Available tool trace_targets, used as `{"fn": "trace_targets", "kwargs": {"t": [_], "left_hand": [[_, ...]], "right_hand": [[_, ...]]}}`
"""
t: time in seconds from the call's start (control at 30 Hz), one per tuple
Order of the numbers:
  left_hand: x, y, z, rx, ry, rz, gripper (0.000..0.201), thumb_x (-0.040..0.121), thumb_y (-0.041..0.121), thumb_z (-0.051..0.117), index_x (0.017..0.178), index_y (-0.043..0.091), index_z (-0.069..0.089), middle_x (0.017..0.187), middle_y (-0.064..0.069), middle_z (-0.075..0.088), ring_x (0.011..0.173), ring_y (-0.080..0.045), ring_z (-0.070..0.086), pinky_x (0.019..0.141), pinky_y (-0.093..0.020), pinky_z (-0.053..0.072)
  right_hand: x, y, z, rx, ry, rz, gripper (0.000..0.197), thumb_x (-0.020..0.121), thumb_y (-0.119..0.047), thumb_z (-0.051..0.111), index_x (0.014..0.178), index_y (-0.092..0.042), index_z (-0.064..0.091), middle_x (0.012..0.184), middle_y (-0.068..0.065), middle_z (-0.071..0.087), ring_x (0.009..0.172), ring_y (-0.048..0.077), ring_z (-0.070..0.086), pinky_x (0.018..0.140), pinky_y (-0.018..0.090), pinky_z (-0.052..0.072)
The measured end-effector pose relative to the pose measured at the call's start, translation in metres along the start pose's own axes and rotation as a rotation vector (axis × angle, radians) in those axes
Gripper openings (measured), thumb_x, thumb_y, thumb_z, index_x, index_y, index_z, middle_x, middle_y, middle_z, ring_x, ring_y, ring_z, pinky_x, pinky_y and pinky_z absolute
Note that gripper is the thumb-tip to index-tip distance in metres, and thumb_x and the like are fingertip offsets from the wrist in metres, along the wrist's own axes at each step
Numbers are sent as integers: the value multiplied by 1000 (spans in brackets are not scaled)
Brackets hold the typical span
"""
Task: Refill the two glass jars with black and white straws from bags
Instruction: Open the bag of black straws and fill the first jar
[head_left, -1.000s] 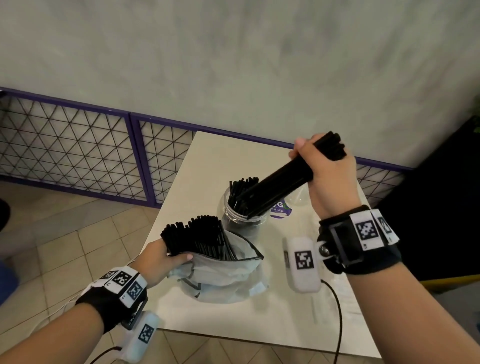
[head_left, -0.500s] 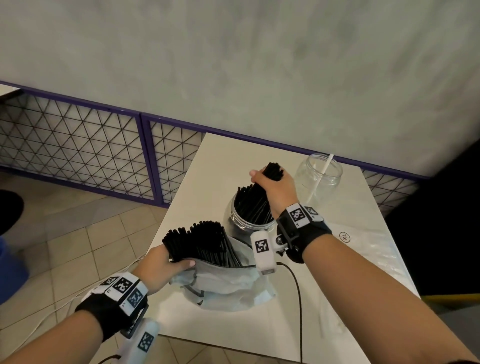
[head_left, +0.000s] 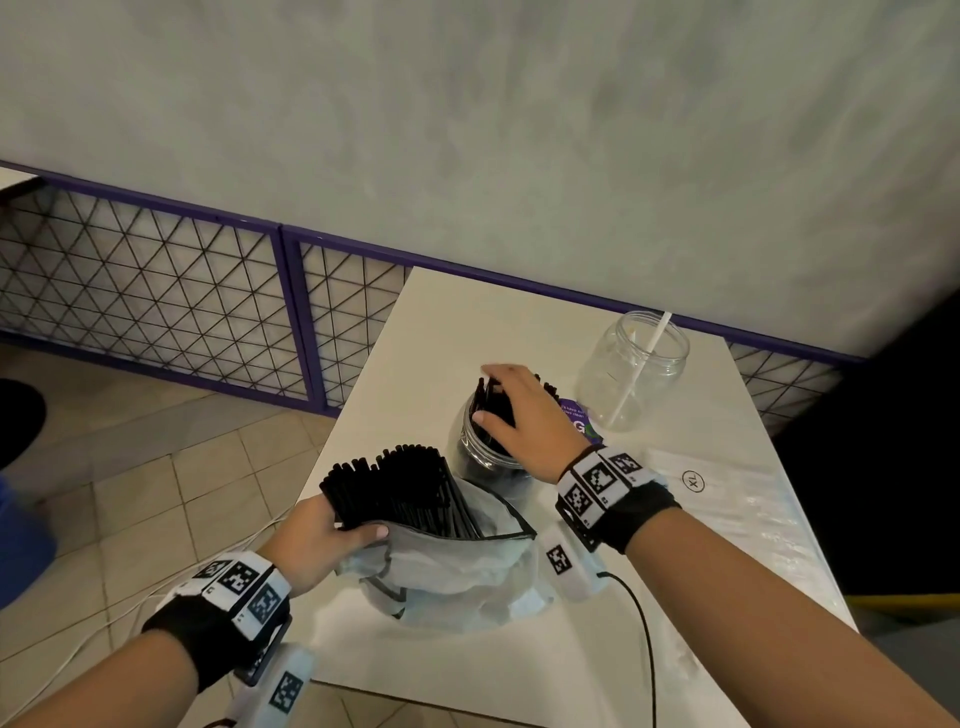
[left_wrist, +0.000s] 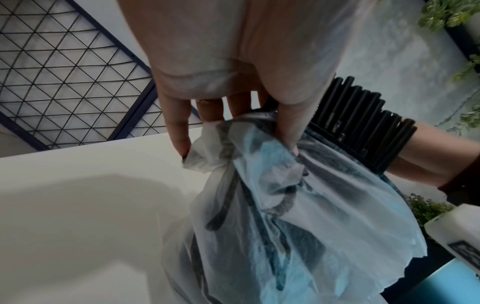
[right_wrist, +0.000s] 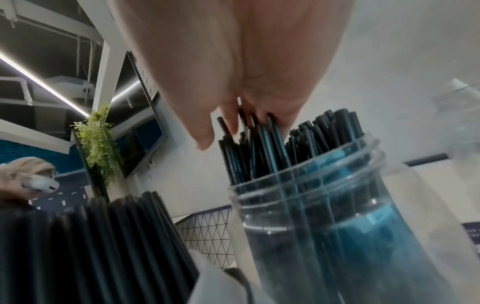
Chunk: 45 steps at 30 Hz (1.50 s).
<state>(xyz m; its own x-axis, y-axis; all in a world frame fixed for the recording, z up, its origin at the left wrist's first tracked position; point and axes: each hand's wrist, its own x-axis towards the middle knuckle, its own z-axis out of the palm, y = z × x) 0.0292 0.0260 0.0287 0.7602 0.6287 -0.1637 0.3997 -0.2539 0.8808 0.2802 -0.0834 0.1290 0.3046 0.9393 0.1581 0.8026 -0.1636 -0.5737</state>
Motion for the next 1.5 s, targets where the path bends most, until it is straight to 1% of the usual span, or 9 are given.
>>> {"fn": "trace_targets", "kwargs": {"t": [0.2, 0.3, 0.47, 0.67, 0.77, 1.0, 1.13, 1.23, 1.5], "left_hand": [[1, -1, 1, 17, -5, -1, 51, 64, 53, 68, 108, 26, 64, 100, 10, 70, 96, -5, 64, 91, -37, 51], [1, -1, 1, 15, 0, 9, 62, 58, 63, 63, 108, 26, 63, 101, 10, 70, 96, -5, 64, 90, -35, 51], [0, -2, 2, 30, 5, -8, 44, 70, 46, 72, 109, 29, 62, 103, 12, 69, 99, -6, 63, 93, -38, 50], [0, -4, 2, 31, 15, -26, 44, 68, 47, 72, 107, 31, 61, 103, 11, 69, 99, -7, 63, 93, -39, 50], [1, -7, 1, 27, 15, -23, 43, 70, 43, 73, 109, 31, 60, 105, 12, 68, 101, -8, 62, 94, -40, 49], [-1, -6, 1, 29, 12, -37, 48, 67, 49, 71, 110, 30, 62, 104, 12, 69, 100, -7, 63, 93, -38, 50], [0, -2, 2, 30, 14, -47, 46, 69, 47, 74, 109, 28, 62, 103, 11, 69, 98, -7, 64, 90, -36, 51], [0, -3, 1, 20, 21, -49, 33, 78, 28, 76, 107, 30, 61, 104, 10, 69, 99, -8, 63, 93, -39, 50], [0, -5, 0, 14, 23, -43, 56, 61, 55, 68, 109, 25, 63, 101, 10, 70, 98, -7, 64, 92, -38, 51]], "right_hand": [[6, 4, -3, 45, 126, -36, 62, 94, -18, 56, 147, -27, 25, 131, 0, 44, 104, 15, 54, 95, 41, 49], [5, 3, -1, 97, 179, -84, 61, 94, -11, 52, 146, -28, 26, 133, -1, 42, 95, 12, 57, 91, 36, 51], [4, 9, -3, 79, 294, -90, 39, 91, 3, 48, 126, -12, 56, 109, 2, 60, 89, 15, 62, 90, 33, 51], [-4, 21, 0, -113, 207, -185, 29, 95, -18, 47, 114, -8, 67, 113, 5, 65, 108, 21, 57, 100, 27, 40], [-11, 27, 2, -301, 147, -222, 44, 93, -37, 39, 113, -11, 68, 122, 1, 62, 118, 23, 51, 104, 38, 39], [-7, 31, -7, -367, -1, -138, 67, 96, -49, 35, 150, -12, 21, 158, 3, 19, 146, 18, 14, 119, 34, 13], [-1, 25, -2, -405, -183, -112, 68, 94, -56, 26, 149, -15, 24, 157, 1, 24, 147, 17, 11, 120, 39, 8], [-4, 34, -5, -397, -86, -138, 78, 88, -62, 19, 150, -17, 20, 159, -1, 15, 147, 17, 8, 120, 37, 7], [7, 43, -4, -443, -124, 12, 93, 78, -80, 25, 151, -23, 15, 160, -4, 10, 146, 20, 11, 118, 46, 18]]}}
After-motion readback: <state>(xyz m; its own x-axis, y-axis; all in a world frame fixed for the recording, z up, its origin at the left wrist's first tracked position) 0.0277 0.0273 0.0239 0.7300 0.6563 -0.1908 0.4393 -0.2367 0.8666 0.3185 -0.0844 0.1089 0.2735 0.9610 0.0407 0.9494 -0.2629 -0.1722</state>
